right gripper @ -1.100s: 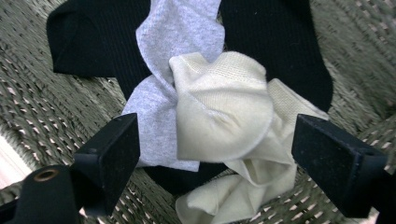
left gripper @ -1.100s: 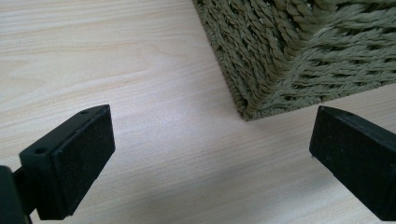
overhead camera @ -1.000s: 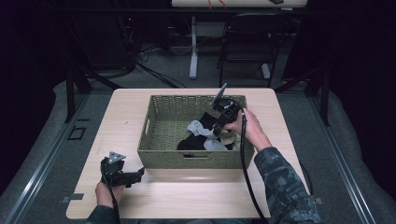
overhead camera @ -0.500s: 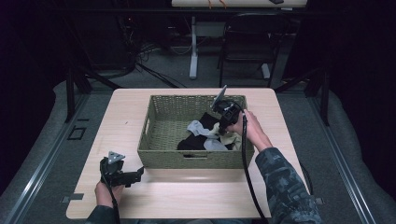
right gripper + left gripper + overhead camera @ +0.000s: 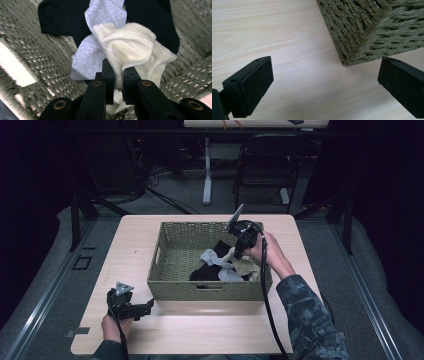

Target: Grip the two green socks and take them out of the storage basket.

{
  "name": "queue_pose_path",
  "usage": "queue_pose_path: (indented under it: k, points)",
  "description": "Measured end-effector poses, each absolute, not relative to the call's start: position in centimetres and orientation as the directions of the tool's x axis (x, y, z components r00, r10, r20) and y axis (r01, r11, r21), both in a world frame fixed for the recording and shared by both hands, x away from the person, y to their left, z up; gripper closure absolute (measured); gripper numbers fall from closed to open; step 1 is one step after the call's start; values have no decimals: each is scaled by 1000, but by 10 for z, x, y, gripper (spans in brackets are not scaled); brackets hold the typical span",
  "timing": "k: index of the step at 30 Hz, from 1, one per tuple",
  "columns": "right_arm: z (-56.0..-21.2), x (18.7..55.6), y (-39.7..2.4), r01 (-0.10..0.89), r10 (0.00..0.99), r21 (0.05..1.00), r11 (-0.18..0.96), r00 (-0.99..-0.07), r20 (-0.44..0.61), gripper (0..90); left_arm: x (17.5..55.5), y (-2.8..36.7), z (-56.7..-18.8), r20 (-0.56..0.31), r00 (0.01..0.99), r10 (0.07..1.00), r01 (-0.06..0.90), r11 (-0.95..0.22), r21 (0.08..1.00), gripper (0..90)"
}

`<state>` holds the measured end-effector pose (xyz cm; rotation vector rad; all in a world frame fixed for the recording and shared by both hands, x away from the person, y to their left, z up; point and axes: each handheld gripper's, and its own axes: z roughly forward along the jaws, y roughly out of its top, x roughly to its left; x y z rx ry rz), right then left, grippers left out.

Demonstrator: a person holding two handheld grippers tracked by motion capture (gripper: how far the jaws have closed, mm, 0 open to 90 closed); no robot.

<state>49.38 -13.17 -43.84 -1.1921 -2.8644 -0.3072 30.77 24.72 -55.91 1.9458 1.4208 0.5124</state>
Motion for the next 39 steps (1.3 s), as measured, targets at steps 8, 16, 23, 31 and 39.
queue_pose_path:
  k: [8, 16, 23, 31, 39]
  points:
    - [-416, 491, -133, 701, 696, 190, 687, -710, 105, 830, 308, 247, -559, -71, 331, 941, 681, -186, 708, 1]
    - [-393, 489, -132, 696, 692, 207, 687, -714, 107, 830, 308, 247, -560, -71, 328, 942, 683, -185, 706, 1]
    - [-378, 489, -132, 693, 687, 203, 692, -718, 109, 830, 308, 247, -560, -74, 333, 940, 684, -187, 706, 1]
    - [-363, 490, -132, 688, 686, 216, 693, -721, 98, 830, 308, 247, -560, -74, 333, 940, 685, -187, 704, 1]
    - [-346, 490, -132, 685, 685, 218, 695, -723, 87, 829, 308, 247, -560, -77, 333, 940, 687, -186, 703, 1]
